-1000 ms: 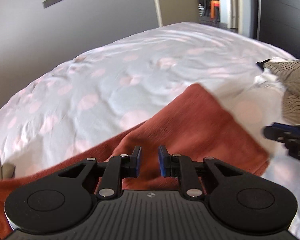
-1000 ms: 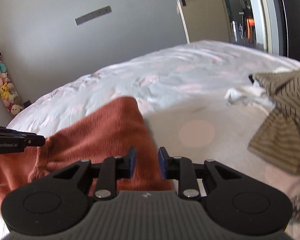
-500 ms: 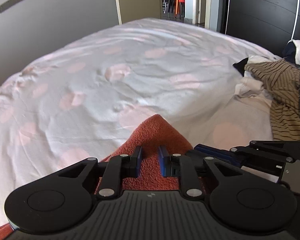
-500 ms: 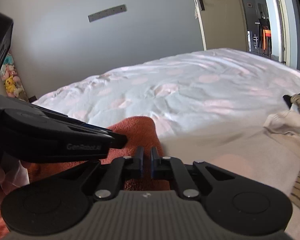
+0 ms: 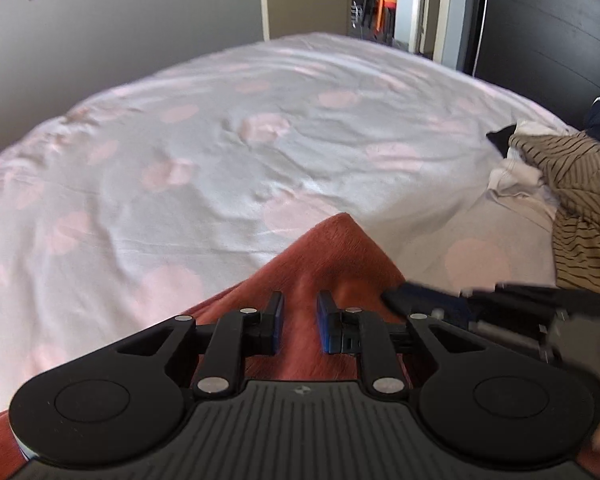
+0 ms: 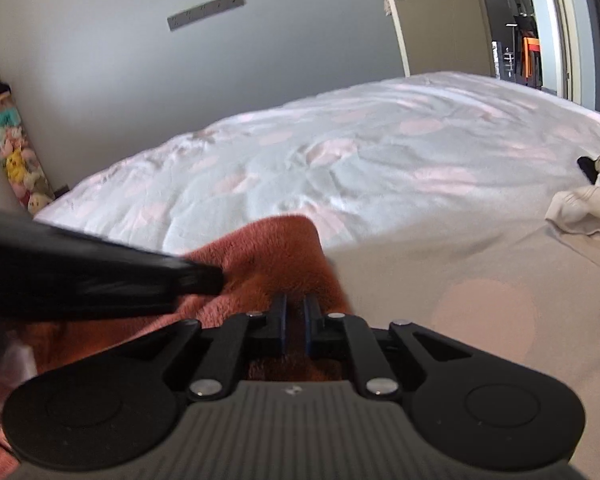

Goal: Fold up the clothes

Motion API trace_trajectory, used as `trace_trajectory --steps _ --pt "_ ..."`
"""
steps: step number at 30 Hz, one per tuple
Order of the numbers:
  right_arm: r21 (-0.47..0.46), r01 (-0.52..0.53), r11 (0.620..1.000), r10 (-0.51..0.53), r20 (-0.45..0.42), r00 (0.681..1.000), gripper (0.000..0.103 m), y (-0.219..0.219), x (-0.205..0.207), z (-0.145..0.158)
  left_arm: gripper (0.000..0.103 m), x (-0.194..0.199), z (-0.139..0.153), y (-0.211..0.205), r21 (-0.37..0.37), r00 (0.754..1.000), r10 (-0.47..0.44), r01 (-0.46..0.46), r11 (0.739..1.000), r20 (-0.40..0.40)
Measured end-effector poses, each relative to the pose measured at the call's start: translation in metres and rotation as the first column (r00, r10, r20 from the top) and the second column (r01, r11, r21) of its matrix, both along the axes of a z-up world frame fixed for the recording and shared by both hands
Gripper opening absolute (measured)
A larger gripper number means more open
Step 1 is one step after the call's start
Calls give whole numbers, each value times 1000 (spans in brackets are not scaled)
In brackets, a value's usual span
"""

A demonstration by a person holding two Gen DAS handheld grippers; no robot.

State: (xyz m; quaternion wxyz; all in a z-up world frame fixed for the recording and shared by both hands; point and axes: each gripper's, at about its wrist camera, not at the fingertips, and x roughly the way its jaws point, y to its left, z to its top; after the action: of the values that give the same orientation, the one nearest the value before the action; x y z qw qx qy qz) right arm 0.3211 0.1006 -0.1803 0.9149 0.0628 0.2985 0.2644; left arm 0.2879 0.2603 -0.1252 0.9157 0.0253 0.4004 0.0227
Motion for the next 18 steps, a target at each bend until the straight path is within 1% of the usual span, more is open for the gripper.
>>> trace_trajectory --steps 2,3,4,5,6,7,9,11,13,15,18 --pt "0 -9 1000 9 41 999 15 1 -8 8 18 -36 15 18 28 998 66 -66 997 9" --pt "1 -20 1000 20 59 998 16 2 -13 12 21 -55 21 28 47 994 107 -108 993 10" --pt "9 -36 999 36 72 997 21 4 -19 16 24 -74 28 39 66 989 149 -149 987 12" --pt "19 -53 998 52 84 995 28 6 -24 20 30 -94 33 52 91 980 201 -201 975 12" --pt "28 -71 997 68 95 993 31 8 -30 24 39 -114 37 64 117 967 253 -253 960 12" --pt "27 -96 995 92 111 990 36 12 -36 27 43 -133 41 77 131 953 303 -302 944 11" --pt "11 -150 989 147 144 979 37 21 -50 33 45 -172 50 104 134 911 411 -409 902 15" --pt "-8 -193 981 192 162 968 37 30 -62 35 46 -208 59 128 128 862 506 -504 854 22" --pt "-30 -226 974 228 169 959 37 37 -71 35 50 -240 65 149 121 808 588 -588 800 37" --pt "-57 -253 966 259 179 949 38 43 -79 35 57 -270 70 170 107 751 659 -660 744 49" --pt "-91 -269 959 282 194 940 40 48 -88 34 62 -303 67 196 60 661 749 -751 658 46"
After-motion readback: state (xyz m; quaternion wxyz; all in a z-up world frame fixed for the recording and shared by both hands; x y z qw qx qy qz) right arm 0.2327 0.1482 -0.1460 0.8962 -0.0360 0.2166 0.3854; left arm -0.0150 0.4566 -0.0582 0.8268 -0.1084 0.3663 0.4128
